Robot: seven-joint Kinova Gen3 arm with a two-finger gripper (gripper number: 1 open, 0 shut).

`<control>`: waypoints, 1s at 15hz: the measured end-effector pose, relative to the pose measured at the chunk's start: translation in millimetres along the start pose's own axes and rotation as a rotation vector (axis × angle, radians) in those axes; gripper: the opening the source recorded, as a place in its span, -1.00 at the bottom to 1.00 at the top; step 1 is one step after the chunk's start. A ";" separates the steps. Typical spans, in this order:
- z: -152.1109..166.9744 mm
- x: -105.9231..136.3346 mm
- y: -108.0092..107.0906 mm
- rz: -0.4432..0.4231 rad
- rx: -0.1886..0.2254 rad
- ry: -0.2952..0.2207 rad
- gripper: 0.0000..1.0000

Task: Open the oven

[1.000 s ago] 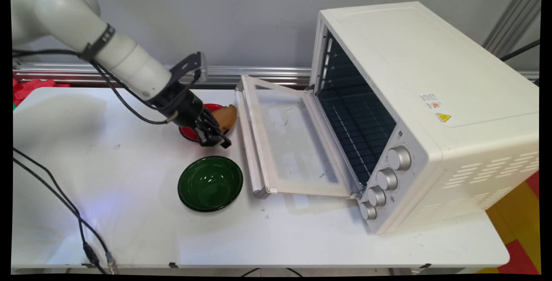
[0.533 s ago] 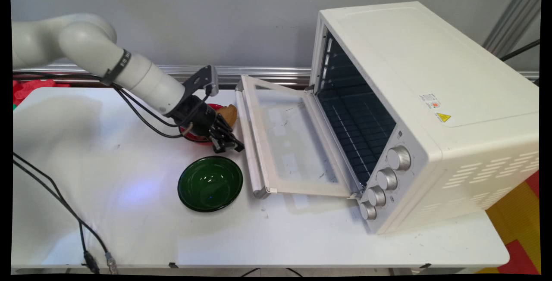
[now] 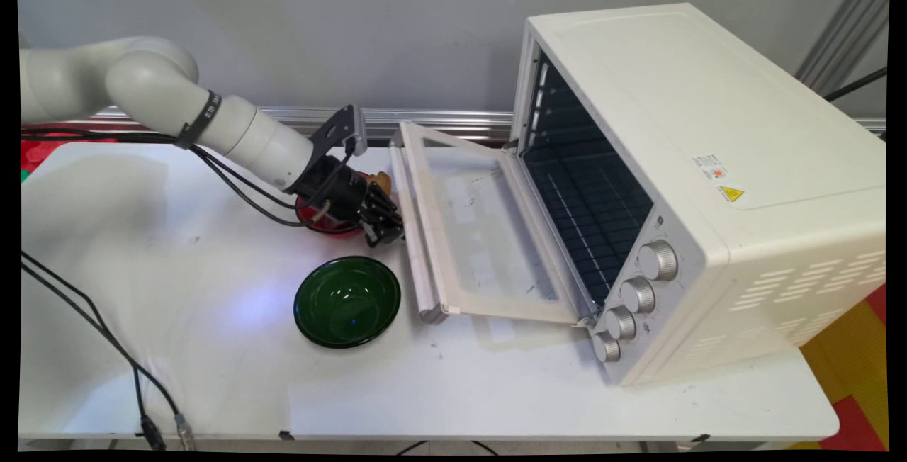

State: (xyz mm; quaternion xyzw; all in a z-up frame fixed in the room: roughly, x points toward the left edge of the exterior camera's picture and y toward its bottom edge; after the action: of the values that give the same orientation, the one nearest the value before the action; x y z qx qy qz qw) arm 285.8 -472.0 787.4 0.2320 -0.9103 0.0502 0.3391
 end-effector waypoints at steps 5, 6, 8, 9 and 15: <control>-5.8 16.6 -0.6 0.008 -0.007 0.061 -1.00; -8.2 21.4 -2.2 0.008 -0.005 0.077 -1.00; -12.1 31.5 -4.1 0.004 0.001 0.107 -1.00; -11.9 39.9 -4.8 0.006 -0.002 0.124 -1.00; -16.4 80.0 -9.0 0.000 -0.004 0.214 -1.00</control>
State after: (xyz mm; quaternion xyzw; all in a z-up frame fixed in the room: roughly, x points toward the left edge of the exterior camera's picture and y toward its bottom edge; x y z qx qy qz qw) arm 246.7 -506.9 850.6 0.2247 -0.8689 0.0729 0.4349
